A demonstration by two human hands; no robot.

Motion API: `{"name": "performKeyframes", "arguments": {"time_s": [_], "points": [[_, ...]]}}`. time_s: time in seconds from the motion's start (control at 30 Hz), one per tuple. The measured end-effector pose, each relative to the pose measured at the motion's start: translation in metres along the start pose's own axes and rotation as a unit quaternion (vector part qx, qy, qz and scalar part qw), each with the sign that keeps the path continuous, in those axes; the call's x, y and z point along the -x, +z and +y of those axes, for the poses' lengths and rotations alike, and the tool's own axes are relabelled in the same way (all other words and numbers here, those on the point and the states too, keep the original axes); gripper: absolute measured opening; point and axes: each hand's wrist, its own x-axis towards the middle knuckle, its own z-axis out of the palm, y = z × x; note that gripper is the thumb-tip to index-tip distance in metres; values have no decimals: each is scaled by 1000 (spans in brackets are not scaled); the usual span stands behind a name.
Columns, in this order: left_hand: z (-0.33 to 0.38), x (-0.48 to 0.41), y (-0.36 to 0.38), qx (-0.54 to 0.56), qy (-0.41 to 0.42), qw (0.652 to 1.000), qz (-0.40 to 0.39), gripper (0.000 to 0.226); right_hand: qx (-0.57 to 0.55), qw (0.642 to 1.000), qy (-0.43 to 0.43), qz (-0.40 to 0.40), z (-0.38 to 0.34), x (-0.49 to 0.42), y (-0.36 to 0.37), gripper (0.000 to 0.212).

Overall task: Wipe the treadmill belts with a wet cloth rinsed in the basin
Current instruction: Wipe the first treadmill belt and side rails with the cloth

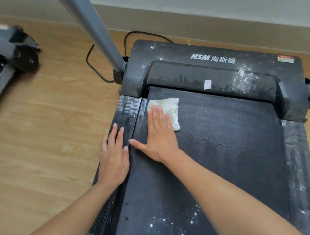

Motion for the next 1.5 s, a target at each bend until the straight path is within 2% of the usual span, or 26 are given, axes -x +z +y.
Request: {"name": "performKeyframes", "arguments": {"time_s": [0.13,0.2,0.33,0.47,0.57,0.67,0.77,0.83,0.97,1.13,1.23,1.33,1.43,1.5], "points": [[-21,2,-2,-78,74,994,-28,61,68,983,-166,-30,5,27,14,108],[-28,1,-4,-92,96,991,-34,62,67,983,-170,-23,34,40,6,103],[-21,9,-6,-91,87,992,-26,65,26,999,-5,17,115,86,-12,102],[3,17,-3,-98,5,994,-44,73,-13,977,204,64,208,163,-28,103],[7,20,-2,-100,-2,993,-61,73,-53,955,277,90,230,181,-30,107],[5,17,-5,-75,-14,994,-82,69,-84,940,323,74,210,160,-28,119],[-4,8,-8,-29,-43,989,-139,71,-91,962,254,41,173,140,-25,121],[-10,-1,-15,4,-42,987,-155,82,-75,977,195,34,139,122,-20,123],[0,-3,-35,135,-76,970,-188,69,-48,996,74,11,62,65,-6,124],[-4,1,-28,103,-57,982,-150,66,-1,992,-119,-29,-10,45,18,106],[-4,6,-20,90,-46,990,-96,67,29,983,-178,-28,0,64,25,96],[0,13,-13,56,-35,997,-51,59,17,994,-106,-7,44,87,12,94],[4,17,-7,24,-34,998,-39,60,13,999,40,24,109,128,-2,97],[5,18,-4,7,-35,998,-42,65,-2,988,147,37,156,169,-10,97]]}}
